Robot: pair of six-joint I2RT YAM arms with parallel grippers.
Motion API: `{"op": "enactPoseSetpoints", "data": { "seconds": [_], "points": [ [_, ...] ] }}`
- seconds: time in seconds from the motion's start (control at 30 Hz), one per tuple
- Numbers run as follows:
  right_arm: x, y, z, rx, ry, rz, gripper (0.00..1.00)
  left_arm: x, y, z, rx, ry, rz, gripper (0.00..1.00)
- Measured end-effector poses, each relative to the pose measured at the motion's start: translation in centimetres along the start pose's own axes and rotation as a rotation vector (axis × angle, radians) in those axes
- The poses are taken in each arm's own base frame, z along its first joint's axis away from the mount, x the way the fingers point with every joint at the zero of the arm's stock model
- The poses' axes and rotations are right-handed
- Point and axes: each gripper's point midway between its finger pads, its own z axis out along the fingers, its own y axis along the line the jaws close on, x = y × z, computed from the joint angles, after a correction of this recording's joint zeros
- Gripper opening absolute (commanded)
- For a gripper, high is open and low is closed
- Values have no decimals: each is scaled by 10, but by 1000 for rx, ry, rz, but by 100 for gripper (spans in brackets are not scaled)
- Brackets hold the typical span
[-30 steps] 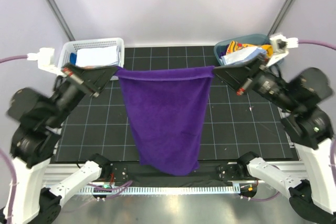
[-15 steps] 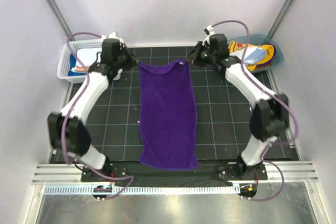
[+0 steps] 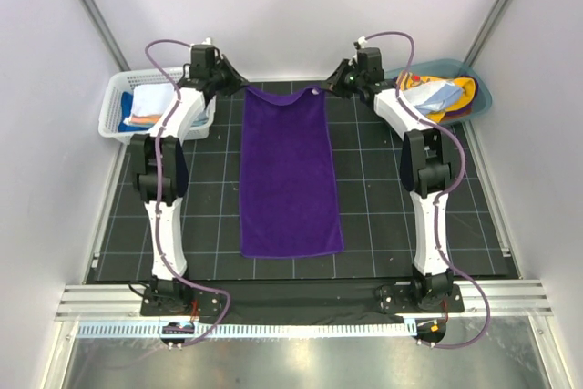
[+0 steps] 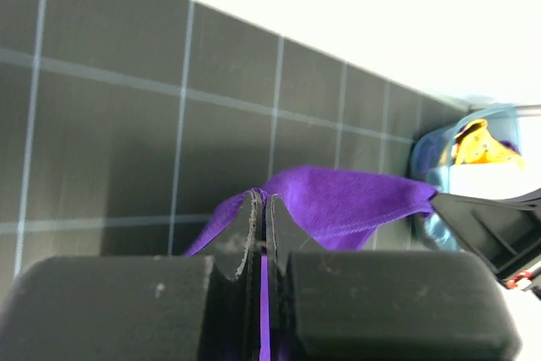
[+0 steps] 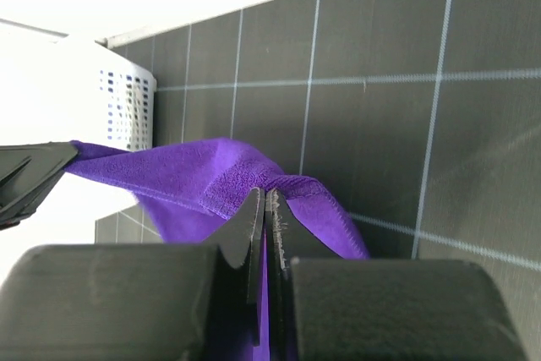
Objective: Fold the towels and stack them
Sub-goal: Flatten out the crumpled towel, then fold the towel
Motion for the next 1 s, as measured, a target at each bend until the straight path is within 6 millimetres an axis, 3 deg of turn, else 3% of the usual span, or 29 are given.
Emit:
{"op": "enactPoseSetpoints", "data": {
  "seconds": [0.3, 0.4, 0.53, 0.7, 0.87, 1.0],
  "points": [
    [-44, 16, 1, -43, -80, -13, 4, -39, -31, 6, 84, -55, 20, 0],
    [-54, 19, -3, -50, -98, -16, 3, -42, -31, 7, 85, -56, 20, 0],
    [-51, 16, -4, -45, -79, -8, 4, -37, -23, 7, 63, -36, 9, 0],
    [-29, 1, -2, -32, -21, 14, 4, -18, -1, 13, 20, 9, -12, 0],
    [29, -35, -6, 31, 105, 75, 3, 33, 40, 15, -72, 124, -63, 0],
    [68, -53, -21, 66, 181, 118, 2, 70, 63, 3, -135, 203, -105, 1]
  ]
}}
